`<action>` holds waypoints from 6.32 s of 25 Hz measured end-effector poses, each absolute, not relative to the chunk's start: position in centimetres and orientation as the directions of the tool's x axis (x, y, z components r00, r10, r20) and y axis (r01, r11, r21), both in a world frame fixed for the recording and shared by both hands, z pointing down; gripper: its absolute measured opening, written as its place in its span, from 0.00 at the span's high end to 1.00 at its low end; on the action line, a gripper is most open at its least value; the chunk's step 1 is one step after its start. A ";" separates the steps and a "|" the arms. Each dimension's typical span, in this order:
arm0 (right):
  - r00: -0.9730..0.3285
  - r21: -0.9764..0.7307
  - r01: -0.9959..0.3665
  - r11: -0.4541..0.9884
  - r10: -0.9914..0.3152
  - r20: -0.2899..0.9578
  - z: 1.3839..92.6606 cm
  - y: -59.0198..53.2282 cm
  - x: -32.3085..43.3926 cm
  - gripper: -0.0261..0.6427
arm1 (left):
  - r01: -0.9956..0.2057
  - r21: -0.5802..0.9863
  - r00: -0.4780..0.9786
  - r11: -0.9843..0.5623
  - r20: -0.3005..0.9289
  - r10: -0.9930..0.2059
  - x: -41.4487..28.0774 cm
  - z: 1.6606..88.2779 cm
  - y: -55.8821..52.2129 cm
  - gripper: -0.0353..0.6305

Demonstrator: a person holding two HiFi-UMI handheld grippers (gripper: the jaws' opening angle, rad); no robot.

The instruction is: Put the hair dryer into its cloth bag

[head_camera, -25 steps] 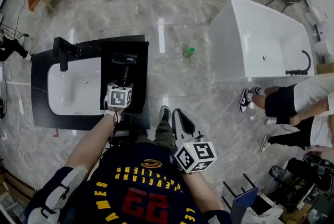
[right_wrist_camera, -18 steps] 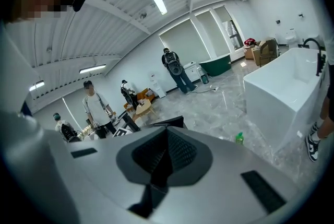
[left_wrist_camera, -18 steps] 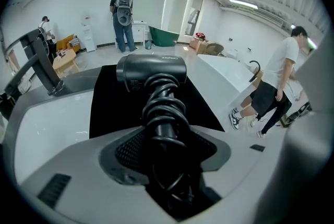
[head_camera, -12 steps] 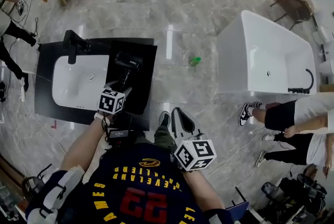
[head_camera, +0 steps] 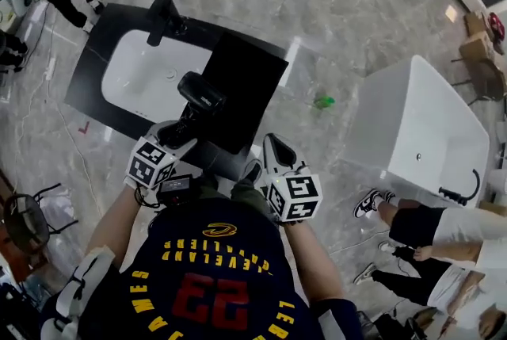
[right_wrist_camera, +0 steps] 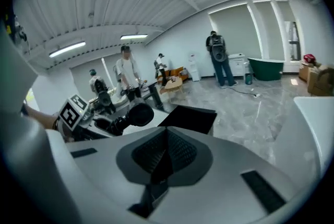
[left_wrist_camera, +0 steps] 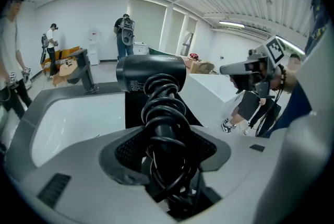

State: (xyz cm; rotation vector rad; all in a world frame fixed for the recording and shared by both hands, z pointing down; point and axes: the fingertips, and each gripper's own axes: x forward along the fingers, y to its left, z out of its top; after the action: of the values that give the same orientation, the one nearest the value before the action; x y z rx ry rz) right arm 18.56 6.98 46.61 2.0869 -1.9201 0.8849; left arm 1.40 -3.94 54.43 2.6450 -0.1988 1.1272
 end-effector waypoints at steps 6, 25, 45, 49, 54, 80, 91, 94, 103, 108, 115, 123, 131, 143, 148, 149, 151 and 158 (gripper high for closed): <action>-0.317 -0.177 -0.945 0.275 -0.640 0.700 53.6 2.3 10.6 0.95 | -0.310 0.131 0.628 -0.942 0.772 -0.099 -7.4 55.0 -2.1 0.59; -0.232 -0.013 -0.746 0.666 -0.242 0.942 65.7 0.2 2.2 0.86 | -0.393 0.260 0.593 -0.882 0.805 -0.027 -15.6 59.1 6.4 0.59; -0.451 -0.313 -0.858 0.407 -0.306 0.838 61.6 -0.7 3.8 0.91 | -0.299 0.292 0.580 -0.908 0.812 0.070 -13.3 60.0 6.2 0.59; -0.431 -0.310 -0.860 0.405 -0.253 0.866 63.3 -0.1 4.3 0.91 | -0.285 0.292 0.576 -0.913 0.813 0.080 -12.8 60.1 6.2 0.59; -0.439 -0.320 -0.862 0.392 -0.265 0.858 63.4 -0.1 4.3 0.91 | -0.298 0.295 0.577 -0.908 0.813 0.075 -12.9 60.0 6.1 0.59; -0.543 -0.445 -0.839 0.313 -0.532 0.650 52.8 -2.8 5.4 0.95 | -0.216 0.323 0.580 -0.921 0.802 0.145 -7.9 61.7 5.6 0.59; -0.557 -0.467 -0.828 0.310 -0.543 0.629 52.4 -2.0 5.6 0.95 | -0.248 0.277 0.573 -0.928 0.815 0.090 -5.5 62.5 2.3 0.59; -0.563 -0.468 -0.825 0.318 -0.538 0.627 52.5 -1.9 5.2 0.95 | -0.243 0.263 0.570 -0.934 0.818 0.082 -3.7 62.9 2.1 0.59; -0.562 -0.473 -0.824 0.313 -0.561 0.608 52.3 -2.3 4.9 0.95 | -0.264 0.215 0.561 -0.940 0.827 0.031 0.3 64.2 0.2 0.59; -0.558 -0.480 -0.824 0.301 -0.582 0.592 51.9 -2.7 5.3 0.95 | -0.261 0.208 0.561 -0.943 0.828 0.027 2.7 64.5 -1.0 0.59; -0.550 -0.509 -0.819 0.264 -0.613 0.567 51.7 -2.9 5.6 0.95 | -0.261 0.220 0.588 -0.940 0.809 0.026 5.7 65.0 -2.1 0.59; -0.517 -0.516 -0.828 0.217 -0.650 0.557 51.2 -3.0 6.2 0.95 | -0.236 0.203 0.586 -0.950 0.810 0.027 7.7 65.4 -3.1 0.59; -0.488 -0.550 -0.823 0.145 -0.676 0.552 51.6 -2.9 7.5 0.95 | -0.183 0.193 0.635 -0.964 0.772 0.035 7.6 64.7 -2.7 0.58; -0.458 -0.548 -0.830 0.100 -0.682 0.570 52.1 -2.5 8.0 0.95 | -0.205 0.230 0.608 -0.951 0.792 0.061 1.9 65.3 -1.3 0.67; -0.464 -0.549 -0.828 0.110 -0.683 0.564 51.7 -2.4 7.8 0.95 | -0.209 0.226 0.663 -0.951 0.748 0.032 2.6 63.8 -2.1 0.68; -0.466 -0.551 -0.827 0.112 -0.683 0.562 51.6 -2.3 7.7 0.95 | -0.209 0.225 0.672 -0.952 0.740 0.027 3.0 63.6 -2.2 0.68; -0.472 -0.555 -0.824 0.116 -0.683 0.558 51.3 -2.2 7.3 0.95 | -0.211 0.224 0.684 -0.951 0.729 0.020 4.0 63.2 -2.5 0.68; -0.480 -0.549 -0.827 0.126 -0.667 0.570 51.2 -1.8 6.7 0.95 | -0.226 0.234 0.719 -0.946 0.695 0.001 7.8 63.9 -3.3 0.68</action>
State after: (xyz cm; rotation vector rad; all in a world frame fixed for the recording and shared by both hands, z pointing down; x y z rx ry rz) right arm 6.74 -1.84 51.19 1.4891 -2.2101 1.2793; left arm 7.78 -3.26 63.90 2.6221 -0.1767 1.0610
